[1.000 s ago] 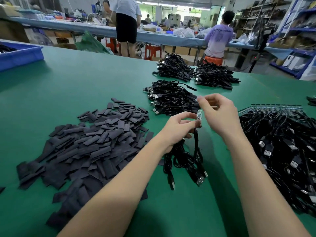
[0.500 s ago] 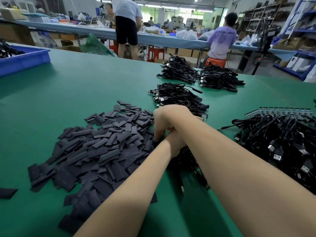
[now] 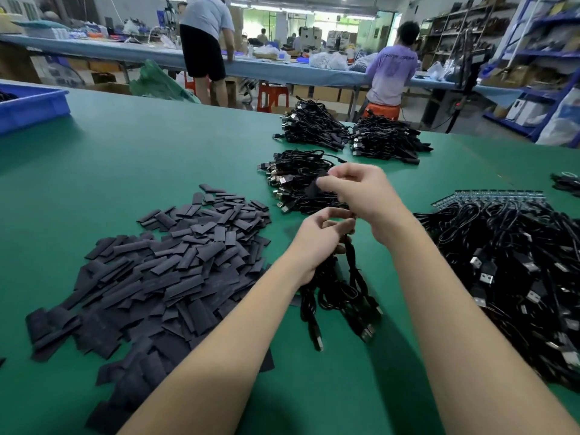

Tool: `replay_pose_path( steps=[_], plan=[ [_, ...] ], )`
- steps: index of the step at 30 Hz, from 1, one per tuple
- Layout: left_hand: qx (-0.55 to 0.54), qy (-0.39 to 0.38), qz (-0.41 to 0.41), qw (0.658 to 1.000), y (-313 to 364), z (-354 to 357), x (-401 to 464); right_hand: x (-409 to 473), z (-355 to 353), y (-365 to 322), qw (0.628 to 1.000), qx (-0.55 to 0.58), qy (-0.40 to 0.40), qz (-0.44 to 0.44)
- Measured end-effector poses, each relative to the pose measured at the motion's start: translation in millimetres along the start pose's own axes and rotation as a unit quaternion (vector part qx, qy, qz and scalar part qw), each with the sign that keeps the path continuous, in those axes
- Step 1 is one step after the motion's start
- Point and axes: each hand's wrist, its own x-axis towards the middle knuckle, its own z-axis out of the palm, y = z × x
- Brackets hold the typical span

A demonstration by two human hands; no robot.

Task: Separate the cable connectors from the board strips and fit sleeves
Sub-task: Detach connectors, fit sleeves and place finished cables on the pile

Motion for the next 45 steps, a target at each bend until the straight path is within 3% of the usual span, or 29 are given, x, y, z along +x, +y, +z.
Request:
replay_pose_path(
  steps=[6,11,16,25,32,40,45],
  plan=[
    [-0.009,-0.025,0.002,1.000,-12.1,4.1,10.1,-36.4,-39.4,51.9,0.974,0.200,0.059,0.092],
    [-0.014,-0.050,-0.006,0.999,-17.9,3.9,18.3,-40.1,-41.6,65.2,0.937,0.313,0.122,0.092],
    [-0.028,-0.071,-0.002,0.997,-18.7,2.8,19.4,-43.8,-38.0,64.9,0.946,0.274,0.142,0.097],
    [-0.056,-0.081,0.003,0.995,-17.1,1.0,17.3,-44.1,-37.7,67.9,0.953,0.275,0.104,0.071],
    [-0.039,-0.082,0.006,0.996,-17.5,1.1,18.1,-40.9,-38.9,70.0,0.949,0.258,0.176,0.039],
    [-0.051,-0.093,0.006,0.994,-18.7,-0.9,18.5,-41.1,-40.5,72.1,0.957,0.241,0.160,0.016],
    [-0.043,-0.083,0.004,0.996,-19.1,-2.3,20.3,-43.8,-44.2,72.1,0.973,0.206,0.104,0.028]
  ],
)
